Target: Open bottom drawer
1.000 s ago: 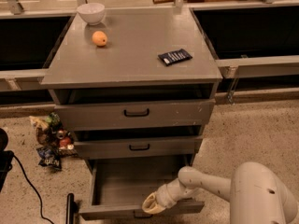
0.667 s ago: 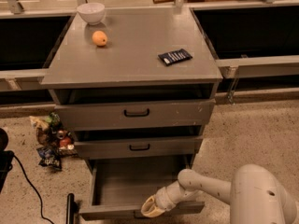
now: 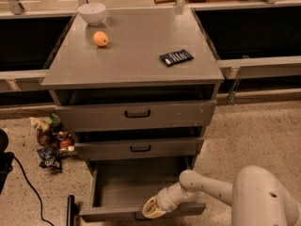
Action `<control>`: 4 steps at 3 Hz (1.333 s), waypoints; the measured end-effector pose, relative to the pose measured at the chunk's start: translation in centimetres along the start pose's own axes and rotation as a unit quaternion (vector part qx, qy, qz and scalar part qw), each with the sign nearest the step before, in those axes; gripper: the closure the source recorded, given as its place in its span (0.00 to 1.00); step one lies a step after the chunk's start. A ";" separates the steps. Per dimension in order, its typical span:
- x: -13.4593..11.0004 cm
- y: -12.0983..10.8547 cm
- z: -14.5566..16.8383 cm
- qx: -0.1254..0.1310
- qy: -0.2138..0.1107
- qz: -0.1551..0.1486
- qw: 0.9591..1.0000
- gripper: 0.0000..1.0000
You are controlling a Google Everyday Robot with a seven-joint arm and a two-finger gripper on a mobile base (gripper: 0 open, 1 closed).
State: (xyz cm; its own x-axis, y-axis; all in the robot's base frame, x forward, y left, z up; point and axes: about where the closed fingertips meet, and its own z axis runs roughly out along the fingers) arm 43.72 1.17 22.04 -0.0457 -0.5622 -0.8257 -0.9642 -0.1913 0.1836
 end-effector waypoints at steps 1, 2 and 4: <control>-1.3 0.1 -2.1 -0.004 -0.007 -0.026 1.000 0.34; -3.3 0.7 -5.8 -0.001 -0.034 -0.060 0.998 0.11; -5.8 1.5 -9.7 0.005 -0.045 -0.093 0.995 0.00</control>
Offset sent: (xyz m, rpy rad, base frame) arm 0.0172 -0.0613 0.1091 0.1810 -0.1470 0.0742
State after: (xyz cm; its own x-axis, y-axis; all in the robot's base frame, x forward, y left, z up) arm 45.07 -3.67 32.26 0.1117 -0.4441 -0.8890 -0.9606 -0.2775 0.0180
